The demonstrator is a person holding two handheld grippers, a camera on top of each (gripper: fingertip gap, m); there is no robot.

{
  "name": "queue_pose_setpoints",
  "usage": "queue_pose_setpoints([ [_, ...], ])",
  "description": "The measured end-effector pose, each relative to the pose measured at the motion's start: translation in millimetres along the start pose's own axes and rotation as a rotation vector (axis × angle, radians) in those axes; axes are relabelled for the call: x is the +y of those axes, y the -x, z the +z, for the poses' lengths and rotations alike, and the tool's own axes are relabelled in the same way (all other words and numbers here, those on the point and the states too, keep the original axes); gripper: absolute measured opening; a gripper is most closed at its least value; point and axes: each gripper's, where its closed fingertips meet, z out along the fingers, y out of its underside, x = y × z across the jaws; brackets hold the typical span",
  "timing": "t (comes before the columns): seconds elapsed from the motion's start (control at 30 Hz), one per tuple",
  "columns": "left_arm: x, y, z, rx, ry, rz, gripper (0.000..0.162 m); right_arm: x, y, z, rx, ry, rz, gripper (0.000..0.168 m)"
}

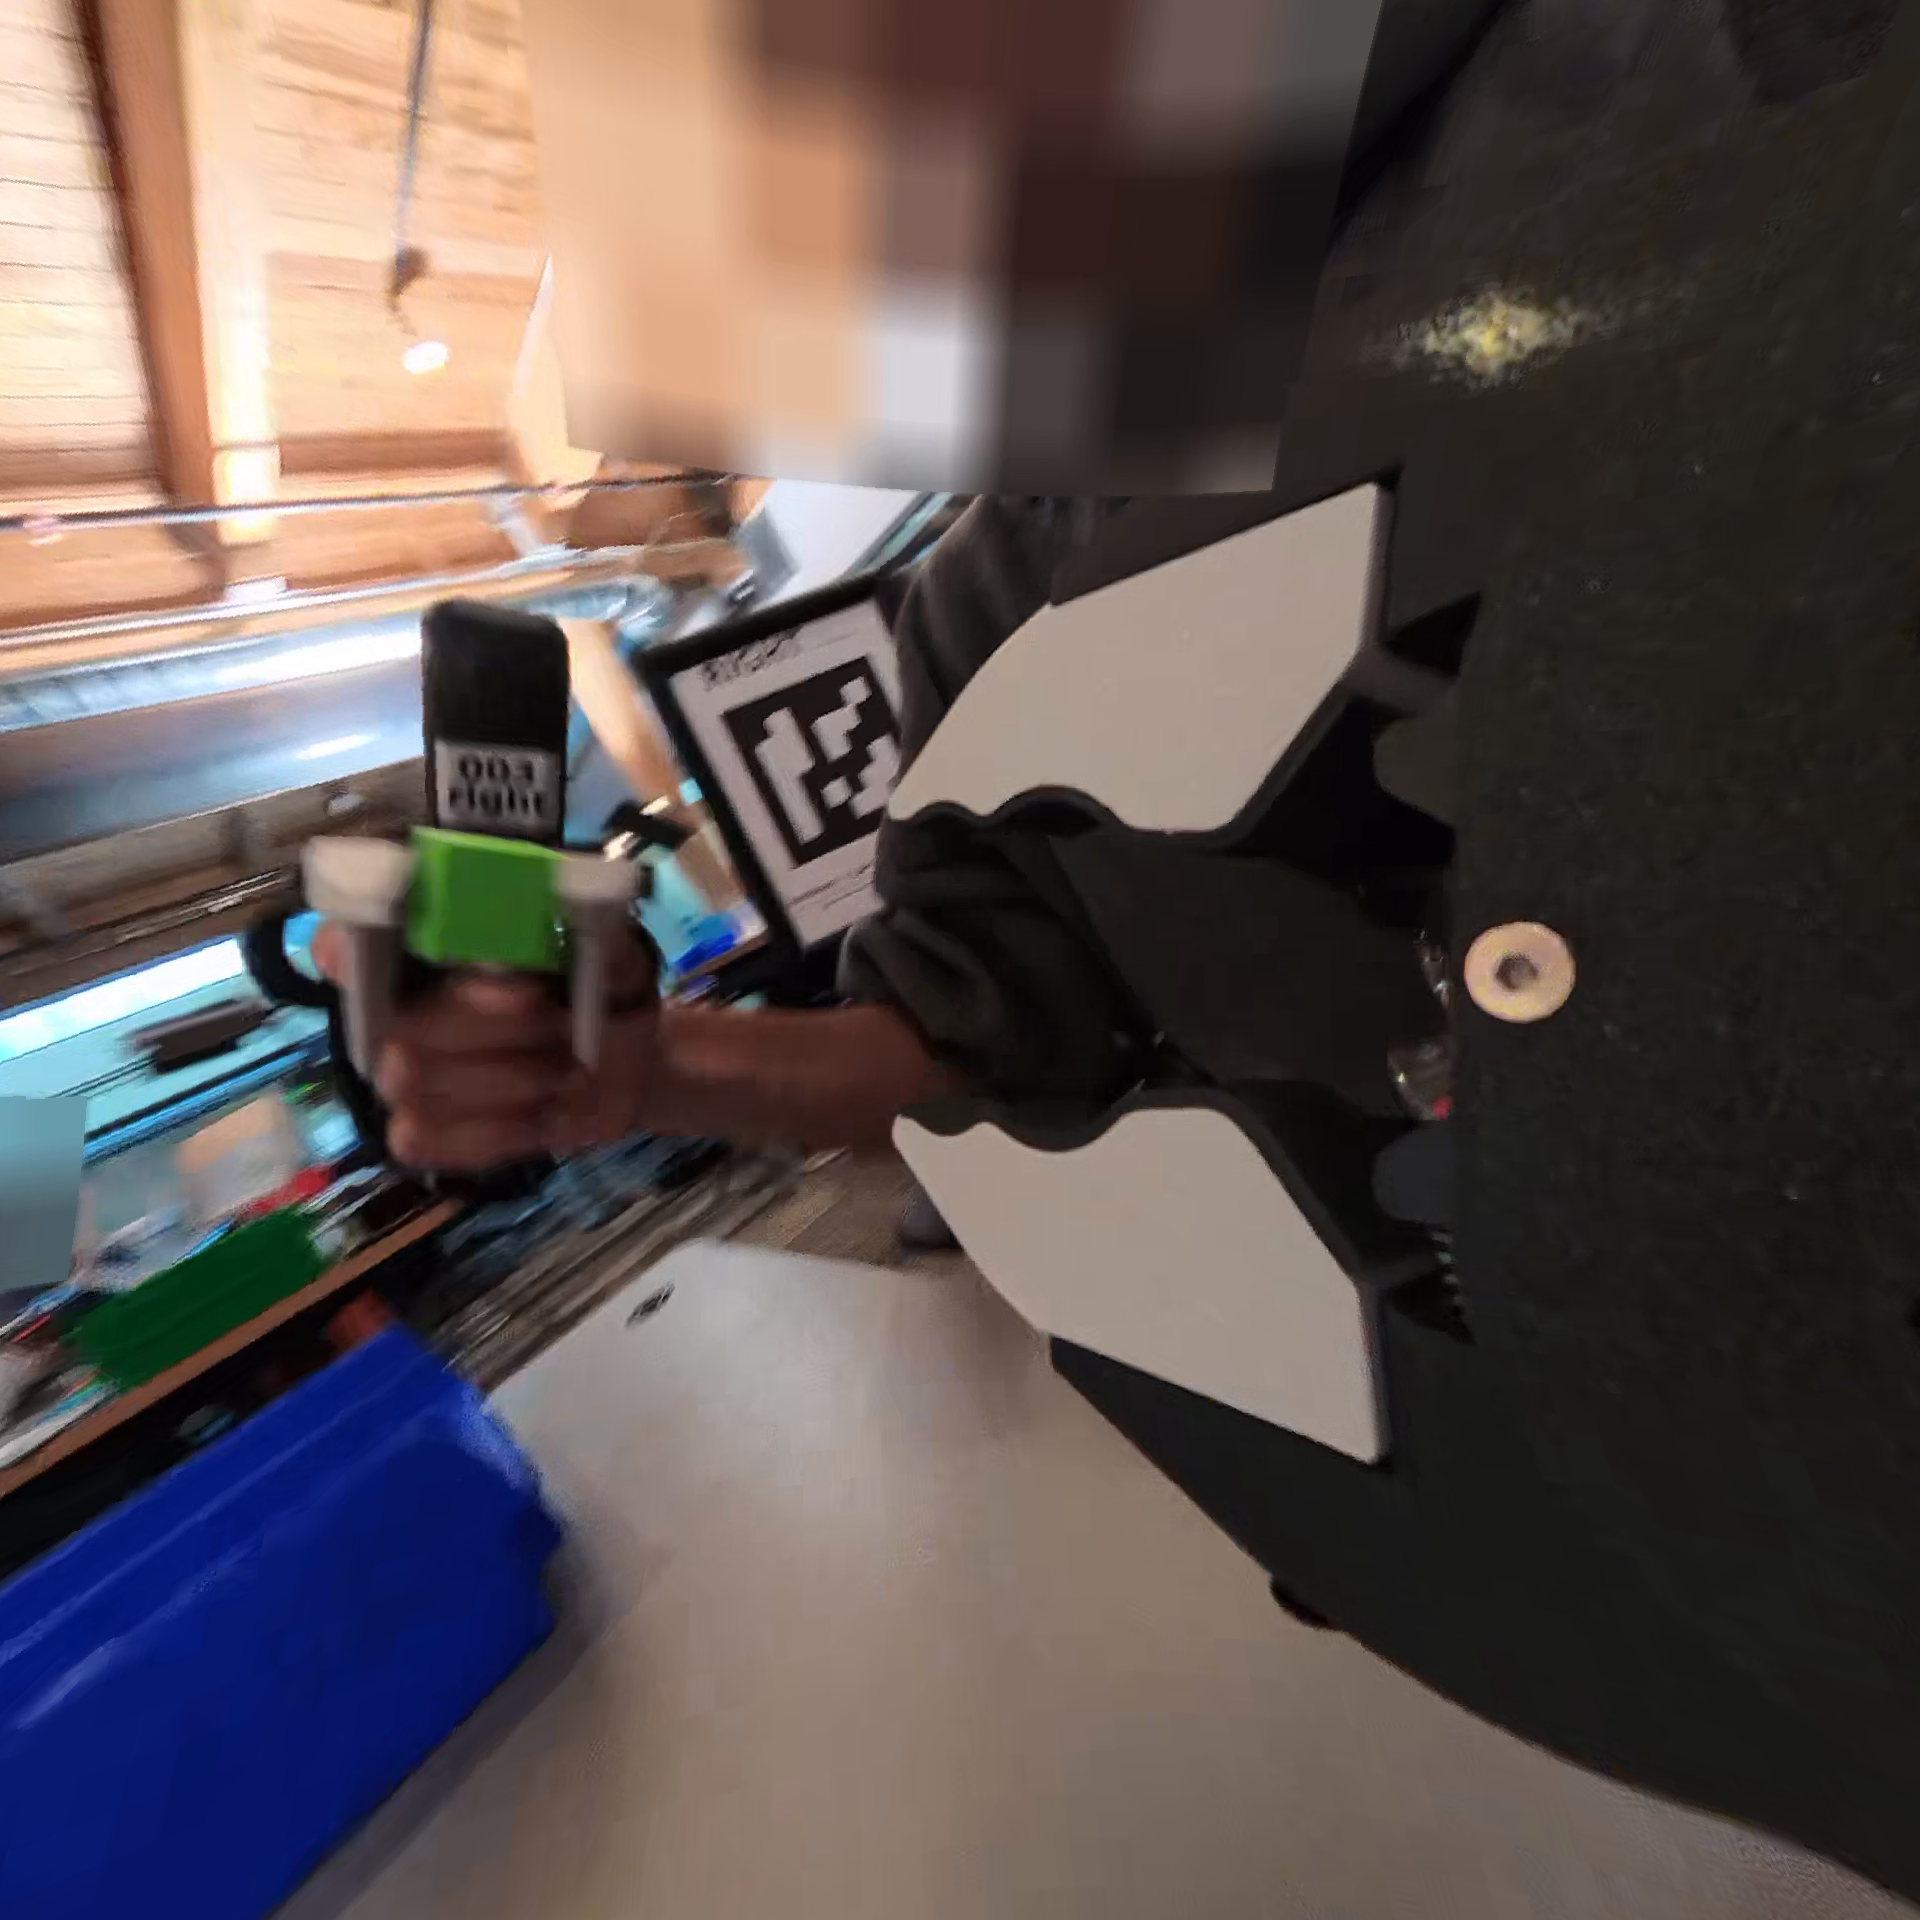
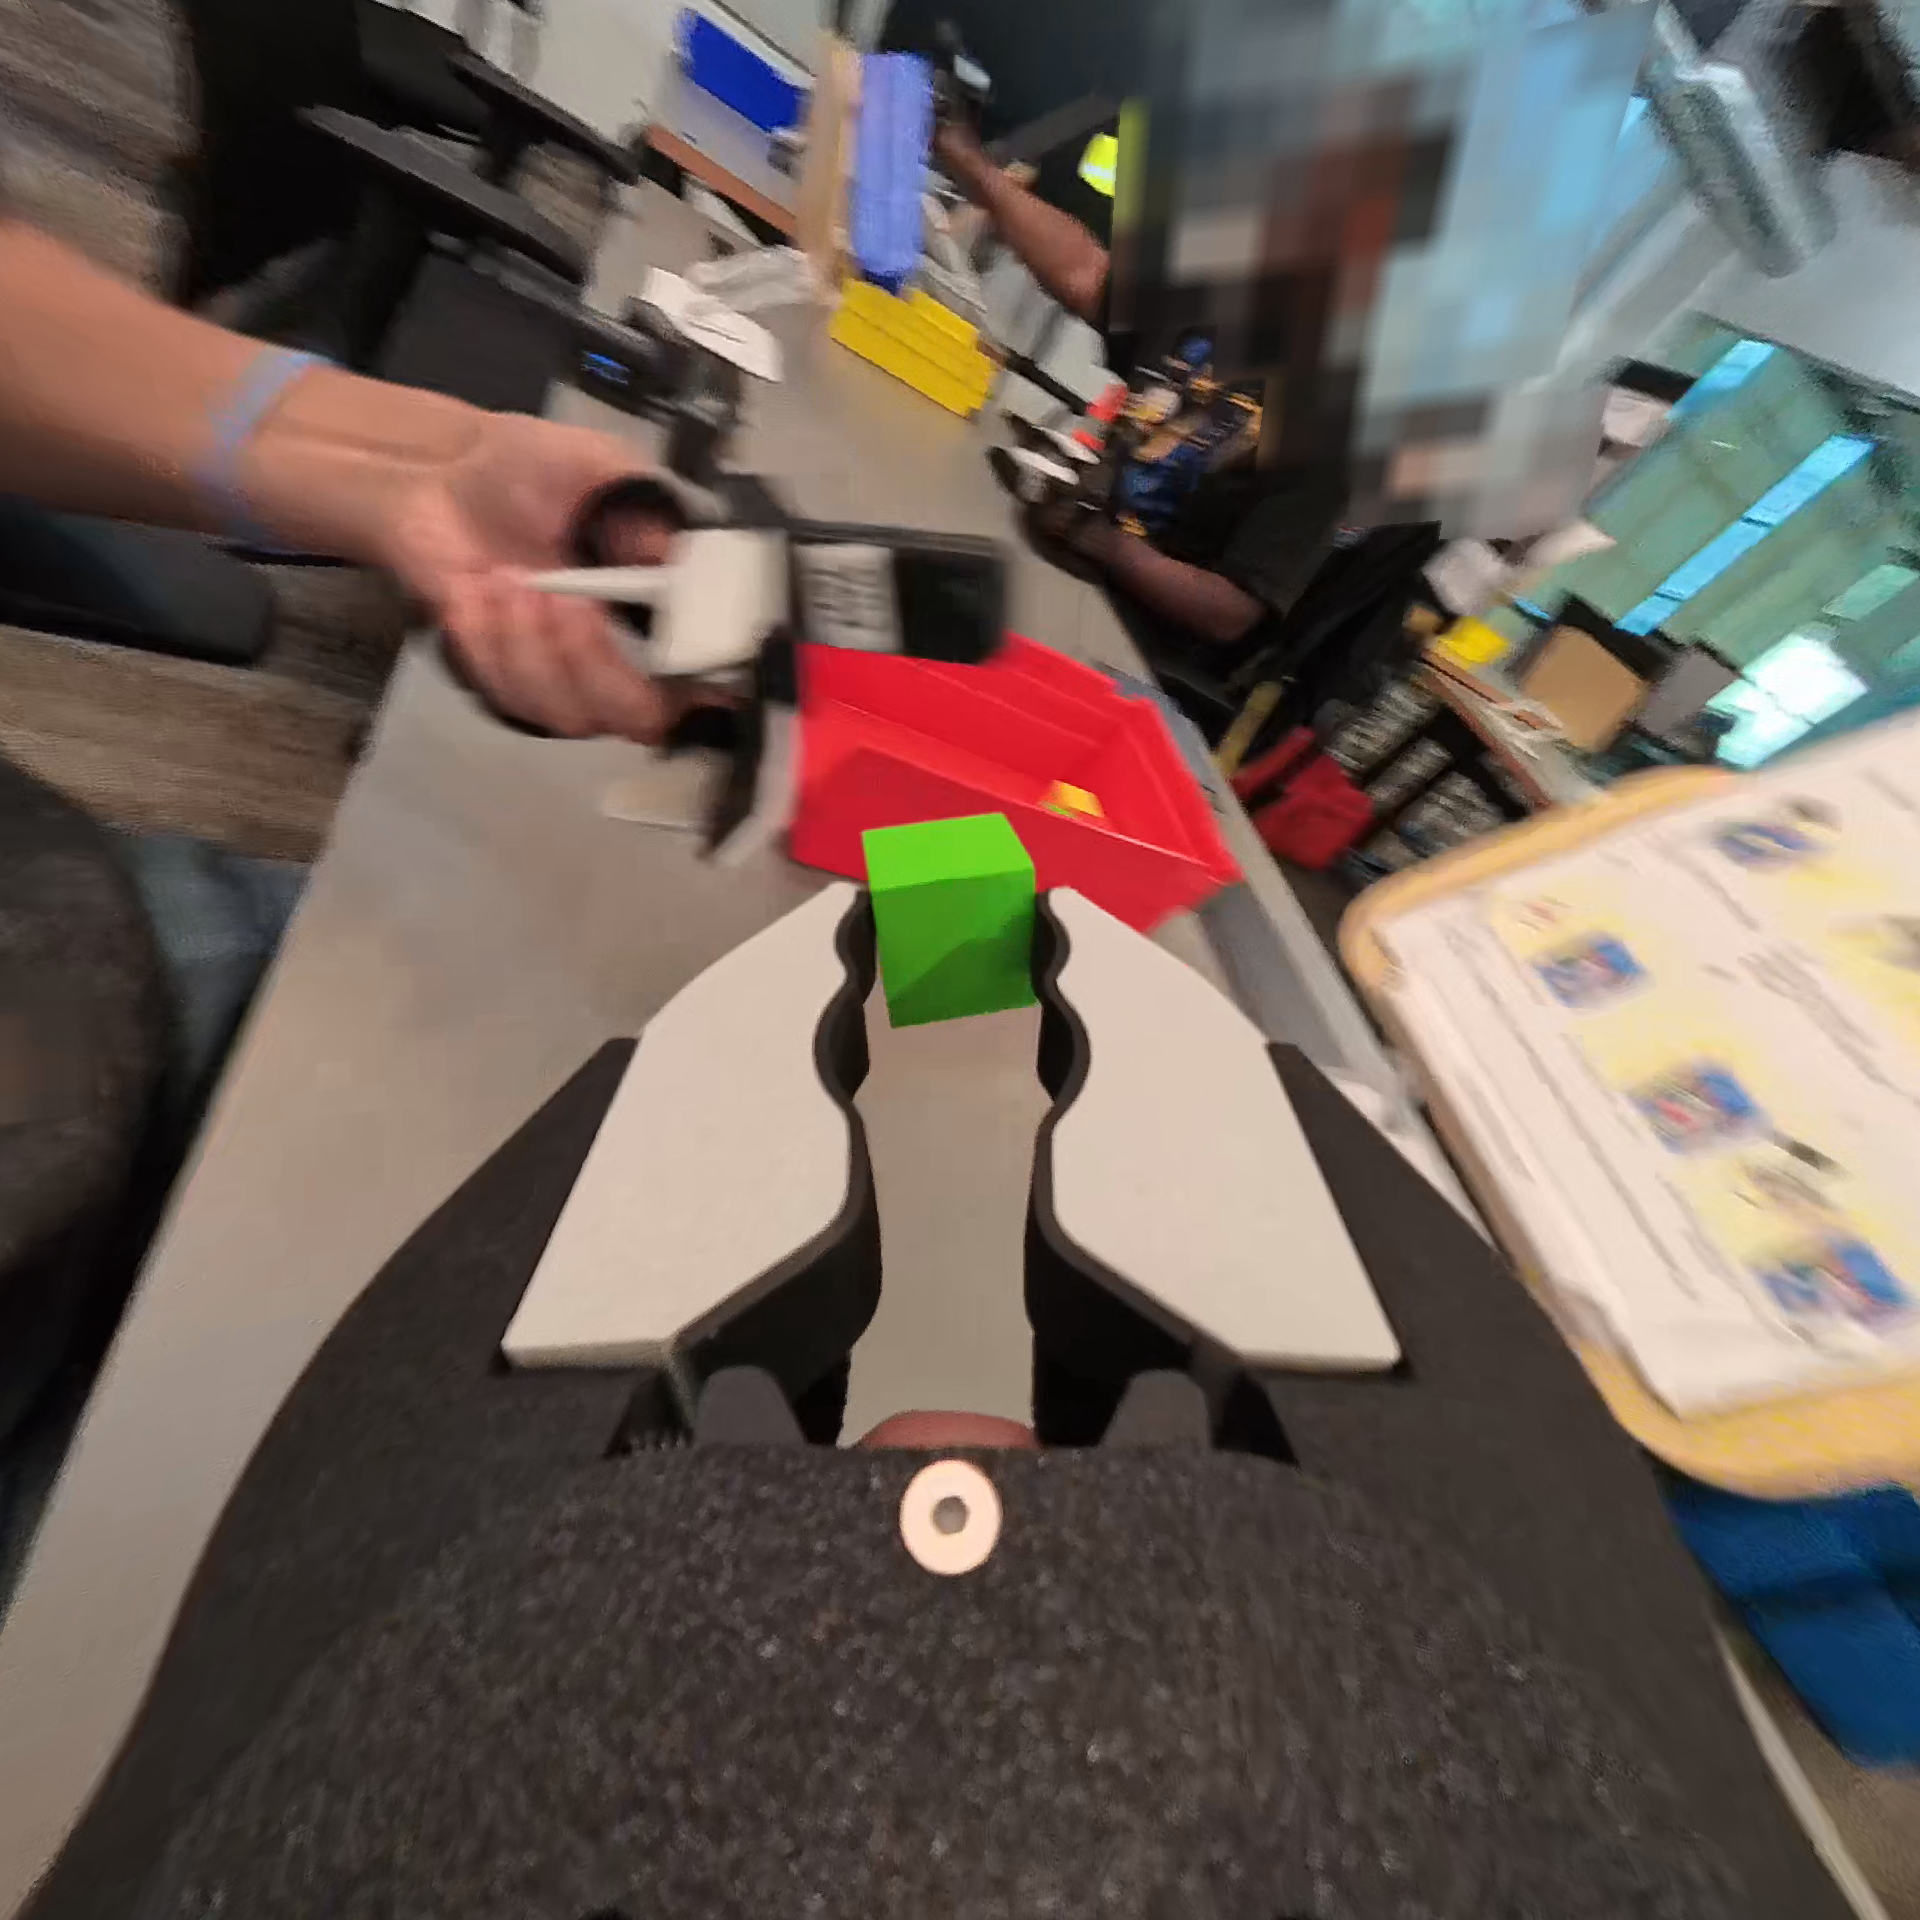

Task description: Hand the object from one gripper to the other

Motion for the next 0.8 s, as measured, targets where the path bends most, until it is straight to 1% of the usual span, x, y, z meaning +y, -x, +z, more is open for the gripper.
queue_pose_setpoints([
  [0.07,18.6,19.6,-20.2,-0.052,-0.136,-0.013,0.045,11.6,-48.3,-37.6,0.178,0.070,0.017,0.029],
  [0.13,39.6,34.9,-39.4,-0.089,-0.242,-0.035,0.044,28.0,-99.9,-81.8,0.332,0.154,0.107,0.029],
  [0.17,48.4,43.4,-47.9,-0.131,-0.279,-0.033,0.044,39.6,-123.8,-104.4,0.408,0.205,0.169,0.029],
  [0.23,64.9,61.9,-60.4,-0.271,-0.273,0.010,0.043,73.8,-163.8,-146.5,0.562,0.333,0.279,0.029],
  [0.27,69.8,69.3,-65.2,-0.350,-0.253,0.041,0.043,95.8,-175.8,-161.1,0.603,0.397,0.346,0.029],
  [0.33,67.7,69.2,-70.0,-0.420,-0.251,0.119,0.040,150.1,-191.2,-180.8,0.673,0.542,0.501,0.029],
  [0.37,64.6,66.8,-70.8,-0.430,-0.257,0.152,0.038,176.4,-196.2,-184.3,0.701,0.593,0.560,0.029],
  [0.4,61.8,65.6,-71.8,-0.438,-0.266,0.180,0.036,200.3,-197.6,-180.0,0.692,0.627,0.624,0.029],
  [0.47,59.3,68.5,-74.6,-0.461,-0.269,0.204,0.035,243.1,-191.3,-158.5,0.619,0.704,0.756,0.029],
  [0.5,59.1,71.4,-76.2,-0.475,-0.265,0.203,0.035,262.5,-185.4,-147.6,0.584,0.763,0.796,0.029],
  [0.57,58.4,74.4,-79.3,-0.483,-0.269,0.190,0.035,294.6,-172.6,-130.0,0.521,0.892,0.806,0.029],
  [0.67,57.7,70.2,-82.6,-0.442,-0.301,0.159,0.034,328.8,-155.3,-120.8,0.463,1.072,0.823,0.029],
  [0.8,57.5,64.9,-90.3,-0.415,-0.340,0.145,0.031,352.1,-141.3,-121.9,0.425,1.190,0.849,0.029],
])
